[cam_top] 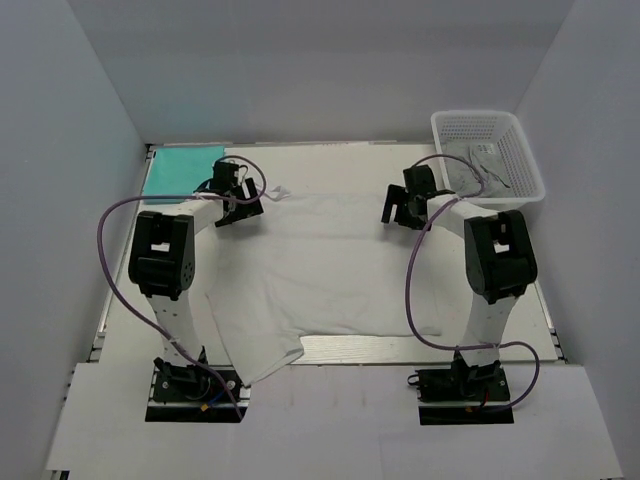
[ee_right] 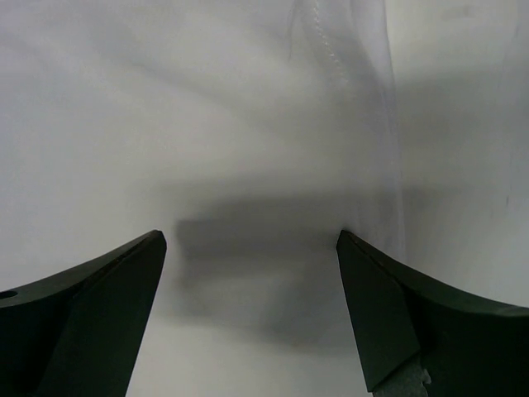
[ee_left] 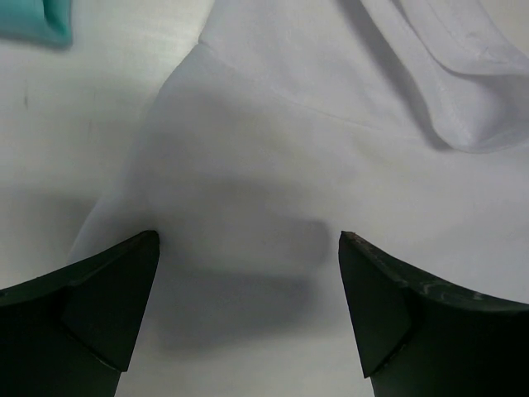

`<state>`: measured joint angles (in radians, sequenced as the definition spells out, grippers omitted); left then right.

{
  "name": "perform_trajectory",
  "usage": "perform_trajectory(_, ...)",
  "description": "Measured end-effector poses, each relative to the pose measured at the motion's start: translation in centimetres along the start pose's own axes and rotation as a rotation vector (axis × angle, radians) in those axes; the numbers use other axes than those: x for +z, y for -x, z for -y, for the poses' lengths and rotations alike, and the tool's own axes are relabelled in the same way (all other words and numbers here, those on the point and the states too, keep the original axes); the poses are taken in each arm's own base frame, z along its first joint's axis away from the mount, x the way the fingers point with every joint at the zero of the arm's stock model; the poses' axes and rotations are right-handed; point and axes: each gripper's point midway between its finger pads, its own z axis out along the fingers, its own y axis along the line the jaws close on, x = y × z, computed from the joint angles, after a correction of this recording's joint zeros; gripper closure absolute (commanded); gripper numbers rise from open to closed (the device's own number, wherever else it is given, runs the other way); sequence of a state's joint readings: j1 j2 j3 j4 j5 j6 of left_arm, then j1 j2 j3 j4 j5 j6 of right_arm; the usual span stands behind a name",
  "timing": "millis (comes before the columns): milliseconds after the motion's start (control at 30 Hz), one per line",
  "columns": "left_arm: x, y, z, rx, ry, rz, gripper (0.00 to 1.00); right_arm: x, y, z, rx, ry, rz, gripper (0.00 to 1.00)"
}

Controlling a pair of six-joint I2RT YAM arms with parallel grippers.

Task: Fold and stack the t-shirts
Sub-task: Flatten out the tshirt

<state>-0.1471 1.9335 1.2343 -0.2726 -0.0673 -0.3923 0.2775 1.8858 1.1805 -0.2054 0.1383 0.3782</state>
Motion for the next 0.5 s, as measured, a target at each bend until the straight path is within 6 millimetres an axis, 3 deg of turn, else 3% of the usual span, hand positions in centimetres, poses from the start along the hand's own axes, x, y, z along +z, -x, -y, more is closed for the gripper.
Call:
perform_trajectory(133, 2.3, 3.0, 1.0, 0.001, 0.011, 0.028, 0.0, 2.2, 3.6, -0.2, 0.032, 0.014, 0.014, 0.1)
perform_trajectory(333, 6.6, 9.0, 3.5, 0.029, -0.009, 0.084, 0.0, 5.0, 8.6, -0.9, 0.036, 0.033, 0.044, 0.1)
perform_trajectory(400, 7.5, 10.3, 4.2, 0.04, -0.02, 0.096, 0.0, 5.6, 9.7, -1.2, 0.022, 0.042, 0.052, 0.1)
perform_trajectory(500, 7.6, 10.6, 4.5, 0.06, -0.031, 0.085, 0.0, 5.6, 9.8, -1.3, -0.006, 0.043, 0.043, 0.1)
